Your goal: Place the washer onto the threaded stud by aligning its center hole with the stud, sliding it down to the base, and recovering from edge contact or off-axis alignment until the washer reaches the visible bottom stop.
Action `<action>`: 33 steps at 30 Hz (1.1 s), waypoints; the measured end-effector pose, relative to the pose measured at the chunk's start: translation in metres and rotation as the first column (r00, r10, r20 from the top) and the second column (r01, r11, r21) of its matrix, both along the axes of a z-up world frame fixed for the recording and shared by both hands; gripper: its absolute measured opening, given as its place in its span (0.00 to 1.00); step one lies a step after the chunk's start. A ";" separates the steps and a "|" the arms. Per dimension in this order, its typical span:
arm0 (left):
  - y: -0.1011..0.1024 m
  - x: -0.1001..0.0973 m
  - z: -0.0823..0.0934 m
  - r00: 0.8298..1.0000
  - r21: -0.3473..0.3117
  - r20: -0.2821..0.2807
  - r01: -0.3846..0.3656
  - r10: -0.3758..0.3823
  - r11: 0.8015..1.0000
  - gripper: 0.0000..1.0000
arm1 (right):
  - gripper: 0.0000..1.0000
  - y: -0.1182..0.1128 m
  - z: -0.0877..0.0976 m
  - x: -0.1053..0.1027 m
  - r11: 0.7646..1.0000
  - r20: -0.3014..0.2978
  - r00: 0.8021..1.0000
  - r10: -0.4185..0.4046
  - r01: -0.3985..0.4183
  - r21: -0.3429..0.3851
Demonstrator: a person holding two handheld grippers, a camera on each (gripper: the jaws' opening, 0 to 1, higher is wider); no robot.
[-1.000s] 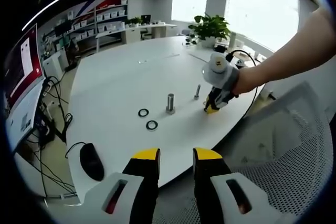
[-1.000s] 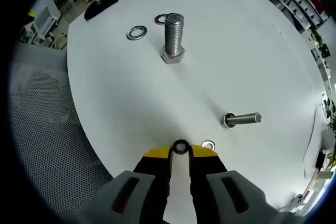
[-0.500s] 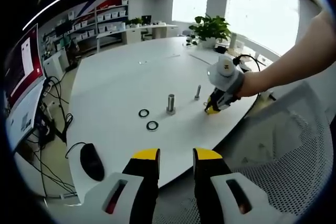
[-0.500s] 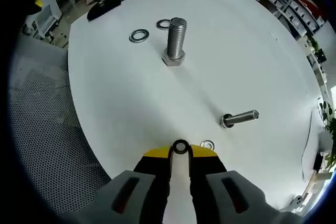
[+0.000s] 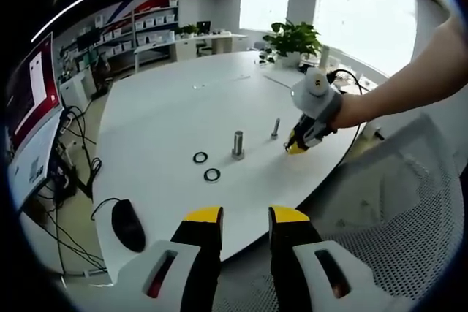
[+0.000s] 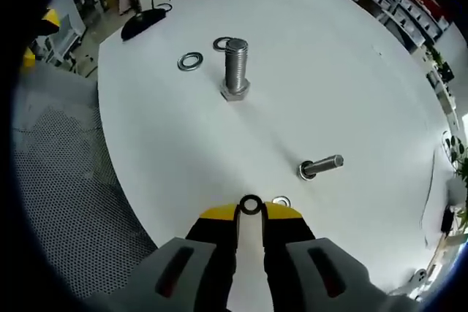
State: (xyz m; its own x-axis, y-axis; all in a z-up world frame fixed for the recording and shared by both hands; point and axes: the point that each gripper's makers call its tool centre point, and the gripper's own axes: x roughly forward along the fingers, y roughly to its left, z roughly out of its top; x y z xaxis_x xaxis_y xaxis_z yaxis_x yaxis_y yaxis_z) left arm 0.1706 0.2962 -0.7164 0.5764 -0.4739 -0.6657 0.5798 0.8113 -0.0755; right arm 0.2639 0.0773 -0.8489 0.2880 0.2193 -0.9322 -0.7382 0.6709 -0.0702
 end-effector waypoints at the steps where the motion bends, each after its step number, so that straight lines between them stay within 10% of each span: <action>1: 0.000 0.000 0.000 1.000 0.002 -0.001 -0.001 0.001 1.000 0.23 | 0.14 -0.003 0.004 0.002 1.000 0.007 1.000 -0.004 0.004 0.004; 33: 0.000 -0.001 -0.001 1.000 0.001 -0.009 -0.005 0.005 1.000 0.23 | 0.14 -0.014 0.051 0.050 0.999 0.123 0.992 0.024 -0.028 0.030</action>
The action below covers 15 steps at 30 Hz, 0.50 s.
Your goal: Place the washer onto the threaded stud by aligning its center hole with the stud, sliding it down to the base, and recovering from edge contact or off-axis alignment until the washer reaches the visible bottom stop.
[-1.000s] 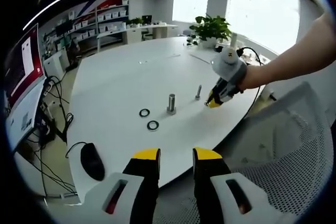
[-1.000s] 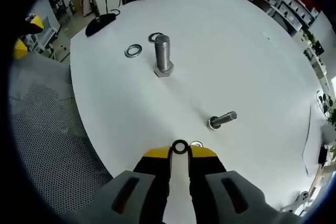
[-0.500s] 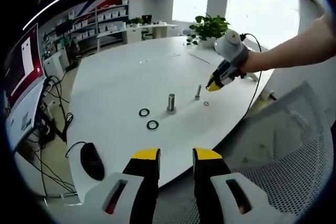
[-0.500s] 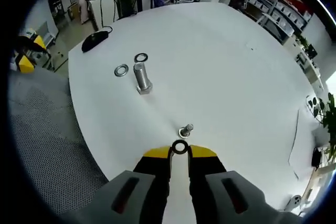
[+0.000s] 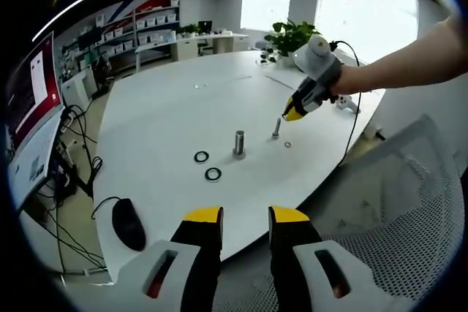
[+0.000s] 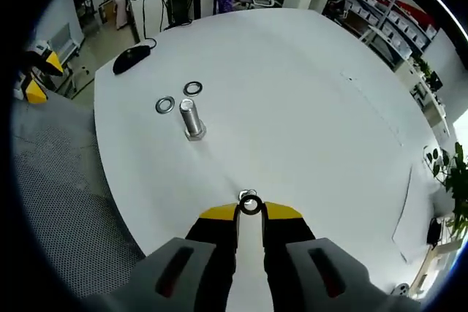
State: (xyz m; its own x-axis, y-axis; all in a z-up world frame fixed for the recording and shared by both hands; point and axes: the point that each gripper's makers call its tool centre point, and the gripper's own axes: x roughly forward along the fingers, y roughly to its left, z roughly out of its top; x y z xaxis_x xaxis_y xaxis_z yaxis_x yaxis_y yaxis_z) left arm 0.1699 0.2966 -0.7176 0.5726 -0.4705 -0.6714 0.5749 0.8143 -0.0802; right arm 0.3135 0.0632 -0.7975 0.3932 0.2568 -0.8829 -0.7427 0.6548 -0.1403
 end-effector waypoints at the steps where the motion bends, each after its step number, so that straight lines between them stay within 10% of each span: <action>1: 0.000 0.000 -0.001 1.000 0.002 -0.003 0.004 -0.004 1.000 0.23 | 0.14 0.001 -0.001 0.000 1.000 -0.002 1.000 0.003 -0.003 -0.002; 15: -0.002 -0.001 -0.002 1.000 0.007 -0.006 0.016 -0.016 1.000 0.23 | 0.14 -0.001 -0.009 0.005 0.999 -0.026 0.999 0.019 -0.020 -0.039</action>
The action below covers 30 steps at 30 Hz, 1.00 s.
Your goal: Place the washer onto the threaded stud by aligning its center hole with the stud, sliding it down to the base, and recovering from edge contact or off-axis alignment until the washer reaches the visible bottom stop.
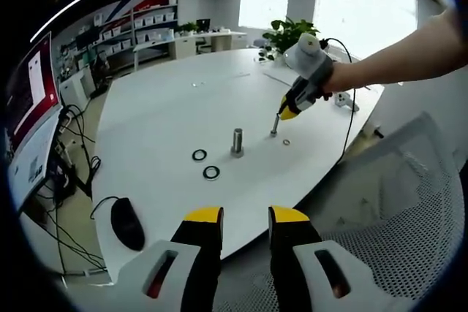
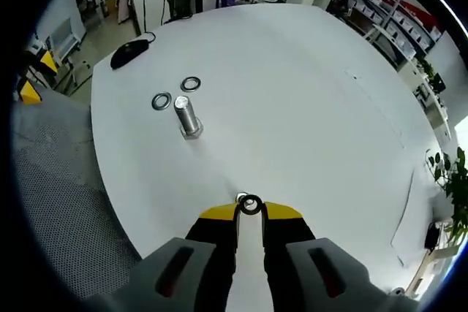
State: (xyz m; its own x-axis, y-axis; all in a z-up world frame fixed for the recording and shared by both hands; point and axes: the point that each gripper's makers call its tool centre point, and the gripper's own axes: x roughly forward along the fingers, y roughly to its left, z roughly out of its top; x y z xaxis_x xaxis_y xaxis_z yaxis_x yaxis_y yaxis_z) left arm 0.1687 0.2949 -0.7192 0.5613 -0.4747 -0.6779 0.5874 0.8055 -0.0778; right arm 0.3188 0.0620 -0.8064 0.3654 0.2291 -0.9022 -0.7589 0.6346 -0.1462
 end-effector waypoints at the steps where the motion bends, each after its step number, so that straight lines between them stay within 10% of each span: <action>1: 0.000 0.000 0.000 1.000 0.000 0.000 0.001 -0.001 1.000 0.23 | 0.14 0.000 0.000 0.001 1.000 0.002 1.000 0.002 -0.002 0.000; 30: 0.000 -0.001 -0.002 1.000 0.007 -0.012 0.004 -0.003 1.000 0.22 | 0.15 0.000 -0.033 0.004 0.998 -0.094 0.995 0.029 -0.033 -0.044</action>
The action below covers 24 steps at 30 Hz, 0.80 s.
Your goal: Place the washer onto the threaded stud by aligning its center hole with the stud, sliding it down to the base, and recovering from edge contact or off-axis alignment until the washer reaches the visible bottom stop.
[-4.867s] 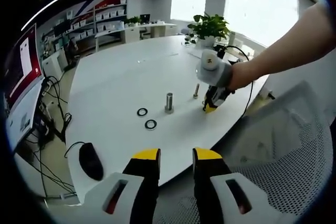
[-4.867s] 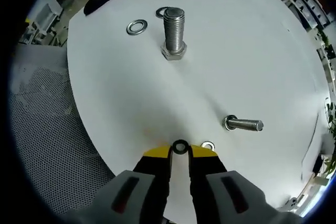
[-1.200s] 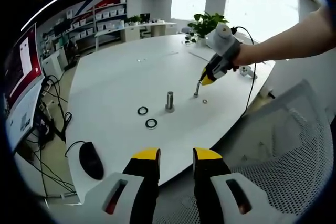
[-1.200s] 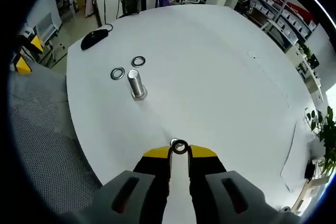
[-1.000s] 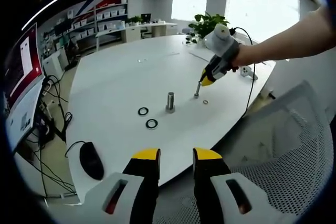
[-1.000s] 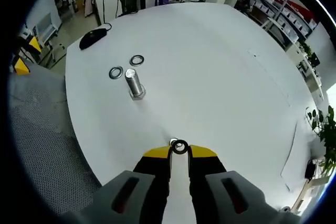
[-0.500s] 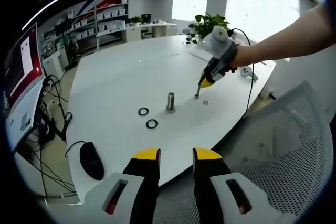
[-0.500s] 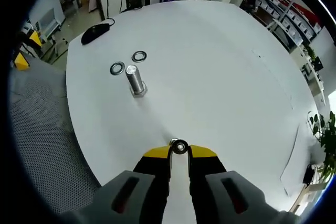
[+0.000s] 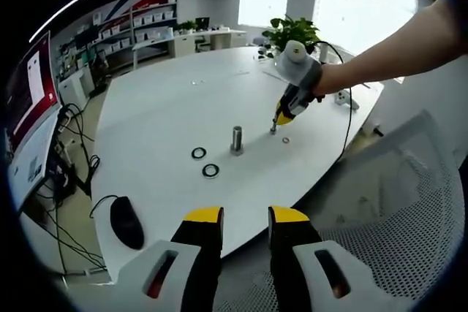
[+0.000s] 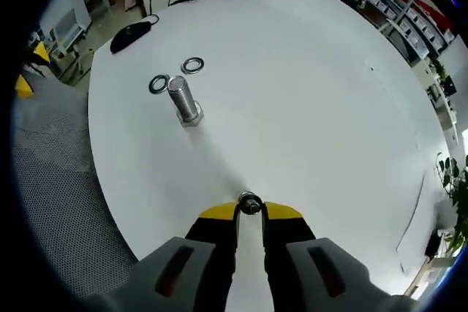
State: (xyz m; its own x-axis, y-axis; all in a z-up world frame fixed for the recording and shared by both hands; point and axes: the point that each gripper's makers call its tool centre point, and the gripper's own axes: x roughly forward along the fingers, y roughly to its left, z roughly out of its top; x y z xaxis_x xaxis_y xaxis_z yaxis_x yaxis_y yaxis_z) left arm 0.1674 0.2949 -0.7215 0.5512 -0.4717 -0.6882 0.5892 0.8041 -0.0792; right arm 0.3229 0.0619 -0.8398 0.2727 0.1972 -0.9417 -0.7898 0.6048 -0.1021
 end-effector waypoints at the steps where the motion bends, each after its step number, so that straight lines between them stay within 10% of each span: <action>1: 0.000 0.000 0.000 1.000 0.000 0.000 -0.001 0.001 1.000 0.22 | 0.15 -0.002 -0.004 -0.001 1.000 -0.017 1.000 -0.011 0.011 -0.003; 24: 0.002 0.001 -0.001 1.000 0.005 -0.007 -0.015 0.015 1.000 0.22 | 0.17 -0.006 -0.015 -0.006 0.999 -0.057 0.998 -0.034 0.033 -0.017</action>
